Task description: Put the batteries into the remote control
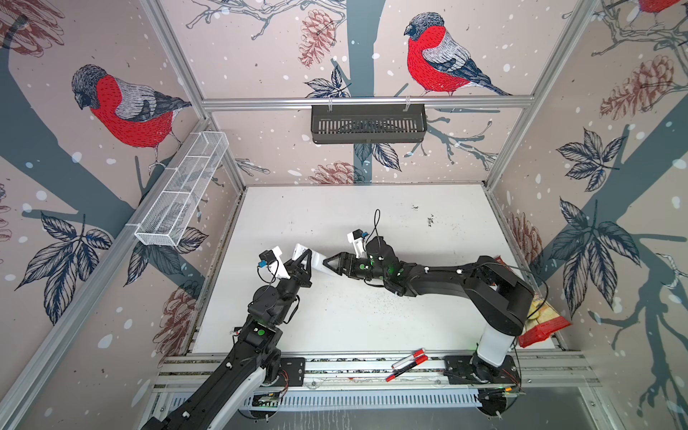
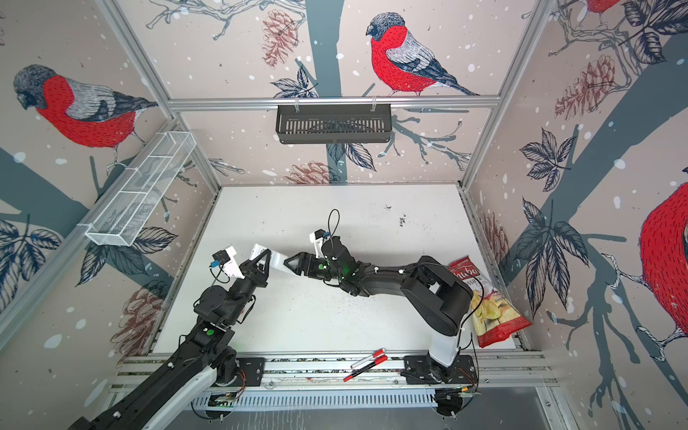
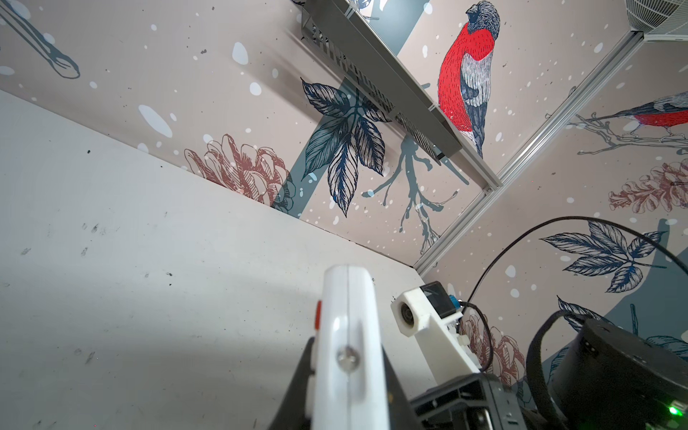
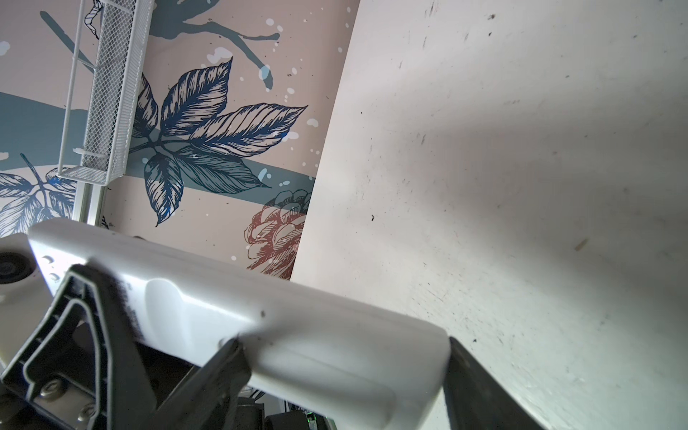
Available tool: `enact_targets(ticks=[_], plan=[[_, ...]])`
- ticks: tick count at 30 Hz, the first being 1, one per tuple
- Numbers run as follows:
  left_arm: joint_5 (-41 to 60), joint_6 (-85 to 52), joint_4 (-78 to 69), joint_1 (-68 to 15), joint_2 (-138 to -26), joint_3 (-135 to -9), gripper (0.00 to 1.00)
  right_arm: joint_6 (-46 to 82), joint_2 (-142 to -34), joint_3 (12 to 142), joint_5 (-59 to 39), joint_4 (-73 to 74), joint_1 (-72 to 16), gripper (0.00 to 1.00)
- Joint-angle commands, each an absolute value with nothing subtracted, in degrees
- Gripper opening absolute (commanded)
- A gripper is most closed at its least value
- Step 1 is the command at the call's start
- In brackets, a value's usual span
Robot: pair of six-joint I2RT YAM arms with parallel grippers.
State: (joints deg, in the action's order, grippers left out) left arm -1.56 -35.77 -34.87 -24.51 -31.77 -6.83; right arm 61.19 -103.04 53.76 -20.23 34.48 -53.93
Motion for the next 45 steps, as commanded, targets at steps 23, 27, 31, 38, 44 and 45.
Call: enact_targets(ticks=[23, 27, 31, 38, 44, 45], plan=[[2.29, -34.12, -37.83, -24.59, -32.78, -7.59, 0.00, 58.32, -100.74, 51.03, -18.94, 33.63, -53.52, 0.80], [2.29, -34.17, -37.86, -24.52, -32.85, -7.58, 0.00, 58.37, -100.55, 50.70, -18.97, 33.97, -53.52, 0.80], [2.29, -34.10, -37.85, -24.47, -32.96, -7.52, 0.00, 58.51, -100.32, 50.26, -18.97, 34.40, -53.43, 0.81], [2.29, -34.10, -37.88, -24.45, -32.96, -7.48, 0.00, 58.62, -99.86, 49.40, -18.72, 34.76, -53.43, 0.81], [2.29, -34.10, -37.88, -24.48, -32.97, -7.52, 0.00, 58.71, -99.41, 48.86, -18.67, 35.13, -53.35, 0.82], [2.29, -34.10, -37.83, -24.50, -33.02, -7.51, 0.00, 58.69, -99.40, 48.87, -18.72, 35.23, -53.35, 0.81]])
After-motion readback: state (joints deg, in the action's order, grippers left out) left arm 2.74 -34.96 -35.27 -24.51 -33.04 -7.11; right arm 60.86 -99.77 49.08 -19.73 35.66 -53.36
